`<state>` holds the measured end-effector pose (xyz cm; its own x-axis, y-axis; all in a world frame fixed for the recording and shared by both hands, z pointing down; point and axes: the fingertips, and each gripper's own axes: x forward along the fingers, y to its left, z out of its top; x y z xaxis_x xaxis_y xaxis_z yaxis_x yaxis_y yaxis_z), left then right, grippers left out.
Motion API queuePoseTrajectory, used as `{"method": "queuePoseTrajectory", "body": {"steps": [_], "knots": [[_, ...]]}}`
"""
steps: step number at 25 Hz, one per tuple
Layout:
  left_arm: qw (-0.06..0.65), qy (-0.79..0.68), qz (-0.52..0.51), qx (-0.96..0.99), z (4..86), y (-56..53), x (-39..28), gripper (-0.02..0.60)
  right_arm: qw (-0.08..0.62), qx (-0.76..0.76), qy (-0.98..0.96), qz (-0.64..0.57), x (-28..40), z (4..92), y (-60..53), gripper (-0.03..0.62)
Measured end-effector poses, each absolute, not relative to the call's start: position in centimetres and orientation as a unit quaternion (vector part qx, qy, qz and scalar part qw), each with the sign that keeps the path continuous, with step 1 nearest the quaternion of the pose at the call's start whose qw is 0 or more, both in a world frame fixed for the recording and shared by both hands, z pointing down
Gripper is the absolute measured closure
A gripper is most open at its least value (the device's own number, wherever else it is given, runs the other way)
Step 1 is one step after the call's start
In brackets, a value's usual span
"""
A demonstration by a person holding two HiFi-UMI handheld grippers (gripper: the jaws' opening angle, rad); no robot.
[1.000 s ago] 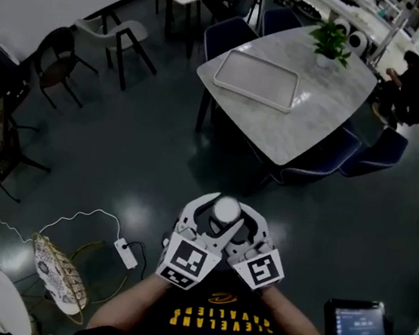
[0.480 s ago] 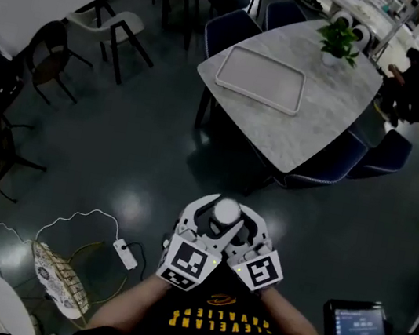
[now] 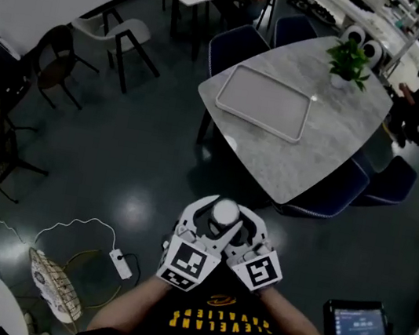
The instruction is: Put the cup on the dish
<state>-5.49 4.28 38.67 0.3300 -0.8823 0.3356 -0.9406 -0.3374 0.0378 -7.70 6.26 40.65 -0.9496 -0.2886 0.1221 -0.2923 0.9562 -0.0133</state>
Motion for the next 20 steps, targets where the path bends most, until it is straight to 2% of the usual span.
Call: {"method": "queuePoseTrajectory", "body": {"steps": [4,20], "knots": [[0.116,-0.573,0.131,0.801,38.3,-2.5,-5.0,0.319,0.061,0.135,-0.989,0.016,-7.2,40.3,-0.4,0.349],[0.091,-0.570,0.139,0.804,37.4,-15.7,-3.0,0.319,0.048,0.147,-0.988,-0.004,-5.2,39.5,-13.7,0.349]]}}
